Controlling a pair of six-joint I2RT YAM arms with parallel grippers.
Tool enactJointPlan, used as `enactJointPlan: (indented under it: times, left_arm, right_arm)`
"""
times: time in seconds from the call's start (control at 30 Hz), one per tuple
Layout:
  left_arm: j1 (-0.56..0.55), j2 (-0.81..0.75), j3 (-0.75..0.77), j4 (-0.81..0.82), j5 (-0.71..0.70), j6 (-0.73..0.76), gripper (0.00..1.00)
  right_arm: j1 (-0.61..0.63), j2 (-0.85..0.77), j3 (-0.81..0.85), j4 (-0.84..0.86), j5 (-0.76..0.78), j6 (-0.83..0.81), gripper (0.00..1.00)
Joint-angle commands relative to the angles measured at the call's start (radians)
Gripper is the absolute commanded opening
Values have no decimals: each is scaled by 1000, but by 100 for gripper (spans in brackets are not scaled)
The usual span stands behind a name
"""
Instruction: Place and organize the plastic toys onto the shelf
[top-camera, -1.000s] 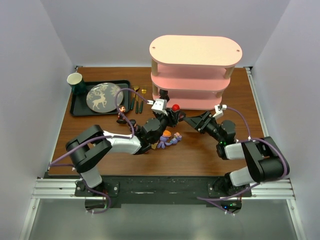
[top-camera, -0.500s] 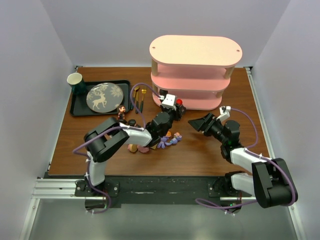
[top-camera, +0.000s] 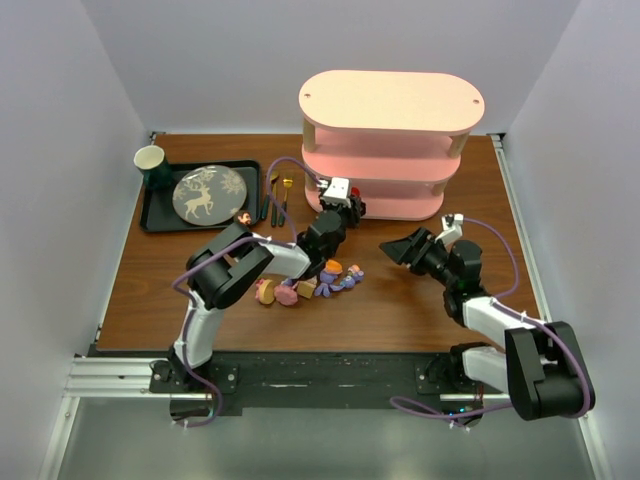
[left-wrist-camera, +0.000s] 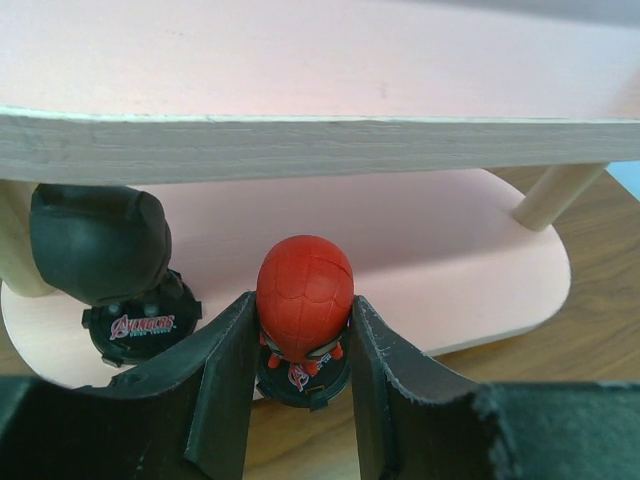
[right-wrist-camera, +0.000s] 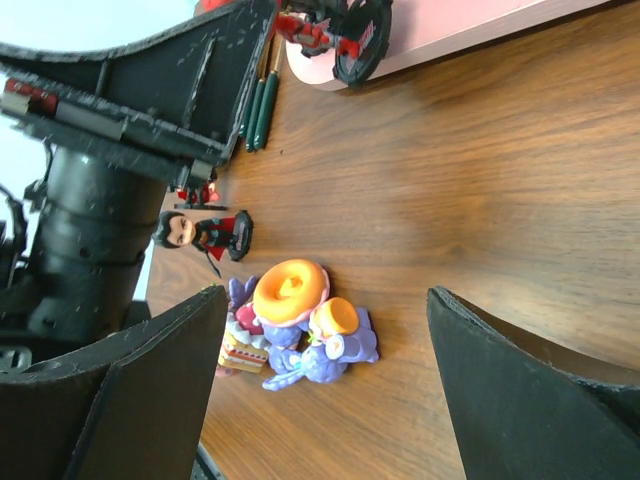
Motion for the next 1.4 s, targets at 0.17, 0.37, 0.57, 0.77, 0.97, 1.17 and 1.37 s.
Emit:
enactJointPlan:
  times: [0.17, 0.37, 0.57, 0.77, 0.97, 1.17, 1.37]
  left_arm:
    - [18, 55, 85, 58, 3, 16, 5]
    - [16, 82, 113, 57, -7, 21, 5]
    - [16, 102, 142, 45, -16, 23, 6]
    - [16, 122, 167, 40, -24, 36, 7]
    - [18, 133, 184, 26, -37, 47, 9]
    - [18, 144, 200, 9, -51, 62, 13]
    - [20, 159, 217, -11, -53, 61, 22]
  right_arm:
    - [-19, -50, 23, -44, -21, -28, 85]
    - [-25, -64, 25, -66, -27, -34, 84]
    - [-25, -69, 26, -78, -31, -41, 84]
    - [-28, -75, 26, -89, -33, -44, 84]
    - [-28, -76, 29, -97, -34, -50, 84]
    - [-27, -76, 32, -103, -36, -53, 84]
    - [-27, -73, 39, -114, -39, -61, 84]
